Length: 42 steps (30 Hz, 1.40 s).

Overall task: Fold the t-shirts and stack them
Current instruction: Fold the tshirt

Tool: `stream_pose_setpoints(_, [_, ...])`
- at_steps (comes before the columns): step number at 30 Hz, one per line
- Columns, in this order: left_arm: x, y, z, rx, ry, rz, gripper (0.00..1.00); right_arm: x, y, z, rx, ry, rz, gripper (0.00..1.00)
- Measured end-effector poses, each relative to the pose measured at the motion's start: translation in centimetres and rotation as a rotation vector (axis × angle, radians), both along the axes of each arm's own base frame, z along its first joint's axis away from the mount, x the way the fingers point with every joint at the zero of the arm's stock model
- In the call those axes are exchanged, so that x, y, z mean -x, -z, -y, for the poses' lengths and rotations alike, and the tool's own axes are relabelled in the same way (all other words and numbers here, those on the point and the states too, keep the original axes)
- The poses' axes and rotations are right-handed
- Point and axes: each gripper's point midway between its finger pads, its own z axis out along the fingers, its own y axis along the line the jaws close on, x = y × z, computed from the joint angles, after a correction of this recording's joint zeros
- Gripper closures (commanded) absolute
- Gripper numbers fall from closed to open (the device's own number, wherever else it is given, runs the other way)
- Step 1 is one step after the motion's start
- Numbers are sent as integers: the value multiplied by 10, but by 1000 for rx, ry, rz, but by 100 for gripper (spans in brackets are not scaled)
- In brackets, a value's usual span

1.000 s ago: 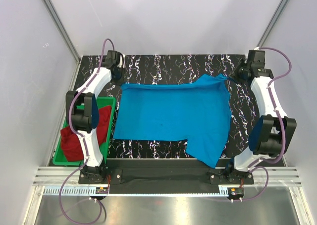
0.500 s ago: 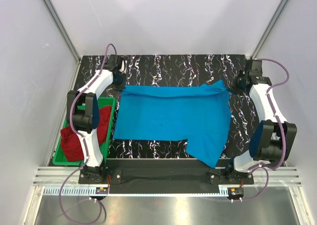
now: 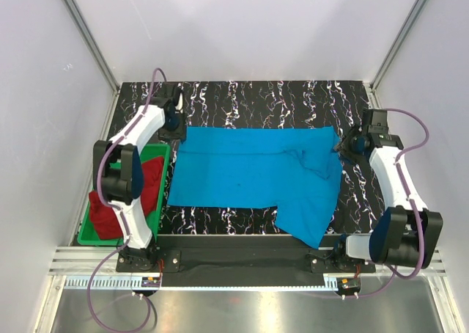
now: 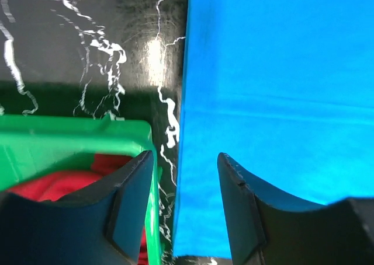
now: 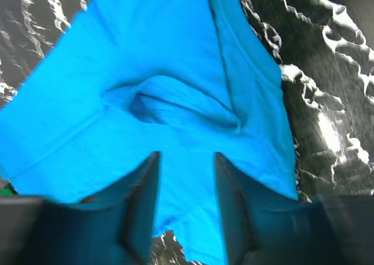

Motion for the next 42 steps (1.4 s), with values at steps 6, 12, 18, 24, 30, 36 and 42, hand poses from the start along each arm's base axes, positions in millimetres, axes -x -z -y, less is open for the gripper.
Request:
stream_pose_setpoints(6, [-17, -42, 21, 114, 2, 92, 62, -34, -9, 7, 31, -14, 52, 43])
stream_pose_setpoints(12, [-38, -19, 51, 221, 51, 46, 63, -96, 17, 14, 22, -28, 35, 61])
stream_pose_setpoints(18, [-30, 12, 62, 263, 57, -47, 65, -125, 44, 15, 15, -51, 3, 55])
stream_pose_setpoints(24, [-29, 17, 66, 281, 51, -64, 65, -155, 60, 24, 50, -97, -7, 50])
stream_pose_setpoints(30, [-29, 33, 67, 285, 43, -95, 65, -174, 67, 33, 85, -137, 2, 50])
stream_pose_setpoints(36, [-27, 45, 67, 283, 33, -124, 65, -194, 77, 37, 106, -168, 7, 49])
stream_pose_setpoints(42, [-32, 45, 68, 283, 33, -117, 65, -200, 93, 39, 111, -187, -19, 49])
